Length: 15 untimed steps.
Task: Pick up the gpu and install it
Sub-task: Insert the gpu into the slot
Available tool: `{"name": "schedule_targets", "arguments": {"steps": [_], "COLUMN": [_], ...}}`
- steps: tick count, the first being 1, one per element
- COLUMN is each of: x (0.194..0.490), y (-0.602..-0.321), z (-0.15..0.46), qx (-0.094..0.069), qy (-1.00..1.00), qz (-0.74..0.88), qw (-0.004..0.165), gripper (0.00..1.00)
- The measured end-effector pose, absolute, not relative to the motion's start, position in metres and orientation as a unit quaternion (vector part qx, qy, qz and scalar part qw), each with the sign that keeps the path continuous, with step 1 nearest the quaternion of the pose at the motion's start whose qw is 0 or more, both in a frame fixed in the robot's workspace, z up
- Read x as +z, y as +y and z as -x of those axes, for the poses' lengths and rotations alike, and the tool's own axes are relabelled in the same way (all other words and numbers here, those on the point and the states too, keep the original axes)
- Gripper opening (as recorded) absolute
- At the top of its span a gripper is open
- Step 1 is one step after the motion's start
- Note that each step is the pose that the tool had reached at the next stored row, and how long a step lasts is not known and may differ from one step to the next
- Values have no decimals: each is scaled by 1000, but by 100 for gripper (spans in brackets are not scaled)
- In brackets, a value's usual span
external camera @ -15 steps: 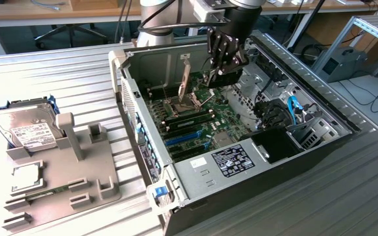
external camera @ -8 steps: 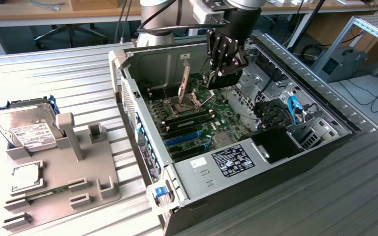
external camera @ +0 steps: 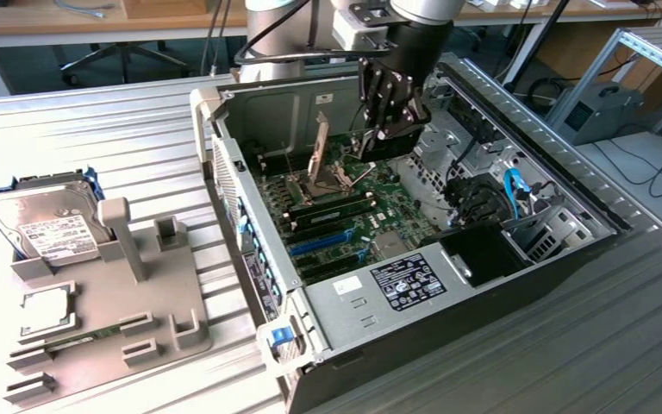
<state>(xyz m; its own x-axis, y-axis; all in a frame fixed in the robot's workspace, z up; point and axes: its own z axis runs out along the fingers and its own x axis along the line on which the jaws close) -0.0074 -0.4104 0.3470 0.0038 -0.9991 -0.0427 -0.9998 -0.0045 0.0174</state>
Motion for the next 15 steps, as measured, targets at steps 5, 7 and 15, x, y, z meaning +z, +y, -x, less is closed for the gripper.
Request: {"name": "schedule_targets", "arguments": {"steps": [5,7,15], "x": [346,345,344], "y": [-414,-418,-425], "z": [10,11,12], "qx": [21,21,21], "qy": [705,705,705], "qz": [708,708,708], "qw": [9,9,9], "gripper": [26,26,26]}}
